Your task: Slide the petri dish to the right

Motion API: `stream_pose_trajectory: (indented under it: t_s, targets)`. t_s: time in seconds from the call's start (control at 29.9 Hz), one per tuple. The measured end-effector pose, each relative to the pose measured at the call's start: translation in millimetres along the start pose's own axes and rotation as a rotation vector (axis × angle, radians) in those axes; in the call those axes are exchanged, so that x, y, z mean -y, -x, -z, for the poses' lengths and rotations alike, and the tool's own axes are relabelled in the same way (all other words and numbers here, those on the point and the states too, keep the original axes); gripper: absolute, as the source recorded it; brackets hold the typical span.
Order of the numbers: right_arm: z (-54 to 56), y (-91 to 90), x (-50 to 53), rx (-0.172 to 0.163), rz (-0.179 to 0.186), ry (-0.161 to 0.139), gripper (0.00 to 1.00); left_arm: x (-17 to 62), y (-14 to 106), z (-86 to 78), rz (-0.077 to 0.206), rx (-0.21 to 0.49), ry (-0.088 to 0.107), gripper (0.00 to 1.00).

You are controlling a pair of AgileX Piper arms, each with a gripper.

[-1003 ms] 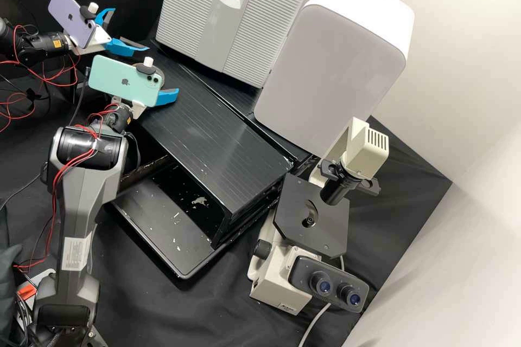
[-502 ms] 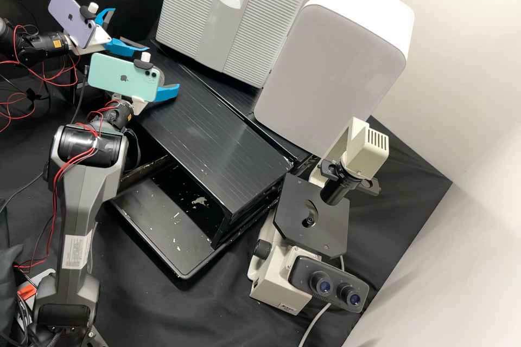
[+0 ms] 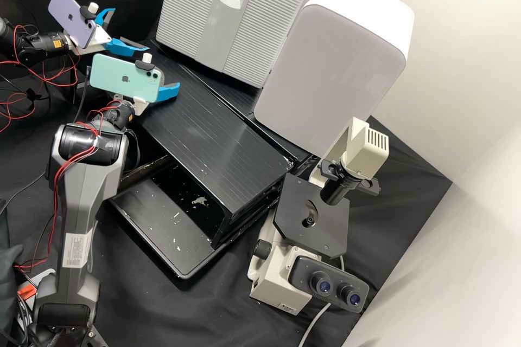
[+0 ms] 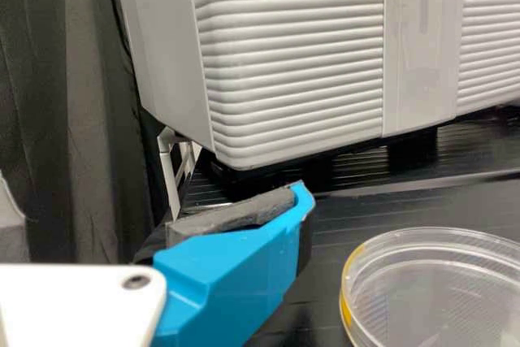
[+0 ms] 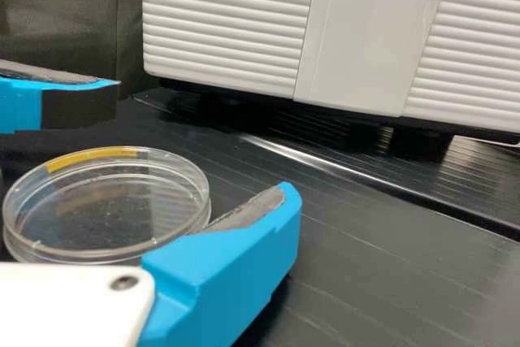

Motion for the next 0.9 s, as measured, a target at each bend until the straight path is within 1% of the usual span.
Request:
stream_pose_trajectory:
  t_s: [0.2,0.37,0.47,0.5,0.57,0.74,0.9]
  targets:
    - [0.8,-0.1,0.7,-0.007,0.009,0.000,0.00,0.0,0.0,0.0,0.000,0.000,0.000,1.00]
    - [1.0,-1.9,2.0,-0.004,0.020,-0.003,0.00,0.0,0.0,0.0,0.000,0.000,0.000,1.00]
    - [-0.7,-4.7,4.8,0.005,0.026,-0.007,0.00,0.0,0.0,0.0,0.000,0.000,0.000,1.00]
    - [-1.4,-5.4,6.3,0.009,0.034,-0.007,0.00,0.0,0.0,0.0,0.000,0.000,0.000,1.00]
    - [-1.8,-5.5,6.7,0.012,0.036,-0.008,0.00,0.0,0.0,0.0,0.000,0.000,0.000,1.00]
    - [-2.0,-6.6,6.2,0.030,0.043,-0.026,0.00,0.0,0.0,0.0,0.000,0.000,0.000,1.00]
    - [-2.8,-6.9,5.4,0.036,0.041,-0.025,0.00,0.0,0.0,0.0,0.000,0.000,0.000,1.00]
